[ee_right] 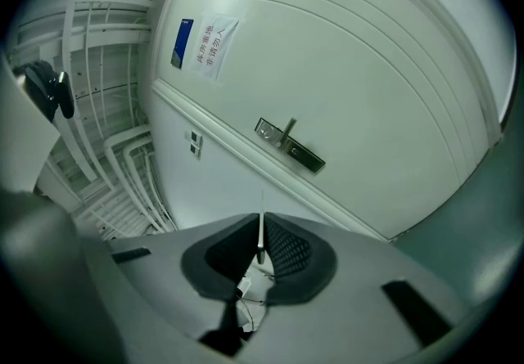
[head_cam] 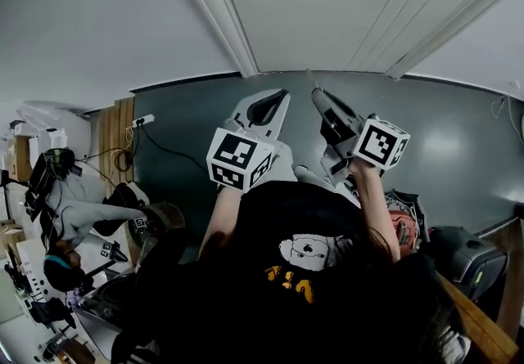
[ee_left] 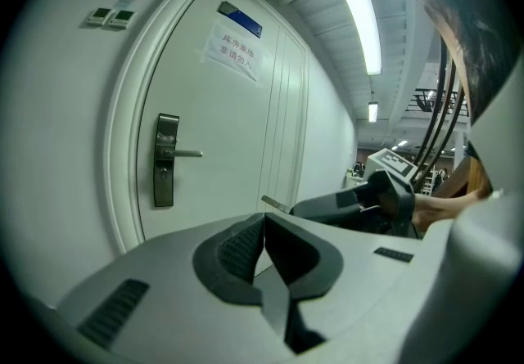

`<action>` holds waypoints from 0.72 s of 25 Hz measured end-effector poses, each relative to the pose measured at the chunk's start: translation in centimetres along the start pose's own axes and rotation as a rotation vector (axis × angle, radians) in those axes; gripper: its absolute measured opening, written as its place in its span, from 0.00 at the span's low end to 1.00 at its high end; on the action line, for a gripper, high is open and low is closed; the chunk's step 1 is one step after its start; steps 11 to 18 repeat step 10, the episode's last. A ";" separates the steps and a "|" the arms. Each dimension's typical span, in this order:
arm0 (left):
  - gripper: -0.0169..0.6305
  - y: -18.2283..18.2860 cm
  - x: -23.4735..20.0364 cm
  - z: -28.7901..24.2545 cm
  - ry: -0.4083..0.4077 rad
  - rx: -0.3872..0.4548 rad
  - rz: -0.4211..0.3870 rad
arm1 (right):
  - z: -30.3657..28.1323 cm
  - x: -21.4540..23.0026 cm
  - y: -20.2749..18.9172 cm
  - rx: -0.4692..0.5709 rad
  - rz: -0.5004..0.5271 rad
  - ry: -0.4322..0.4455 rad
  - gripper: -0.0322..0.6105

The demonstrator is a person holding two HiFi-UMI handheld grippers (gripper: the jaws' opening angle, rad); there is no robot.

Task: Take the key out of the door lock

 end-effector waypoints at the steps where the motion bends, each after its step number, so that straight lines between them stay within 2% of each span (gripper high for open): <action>1: 0.04 -0.1 -0.1 -0.2 -0.004 -0.002 0.001 | 0.0 0.1 0.2 0.003 0.000 0.001 0.08; 6: 0.04 -0.3 -1.3 -1.6 -0.023 -0.018 0.006 | -1.1 1.0 1.5 0.005 0.009 -0.026 0.08; 18: 0.04 -0.1 -0.2 -1.8 -0.029 -0.020 0.000 | 0.2 1.0 2.1 0.013 0.022 -0.032 0.08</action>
Point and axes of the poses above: the fingertips, and each gripper's own axes: z backward along the fingers, x to its right, y out of its top, the point moved 2 cm from there along z, backward along the fingers, and after that the axes turned 8 degrees about -z, right-handed, at the moved point
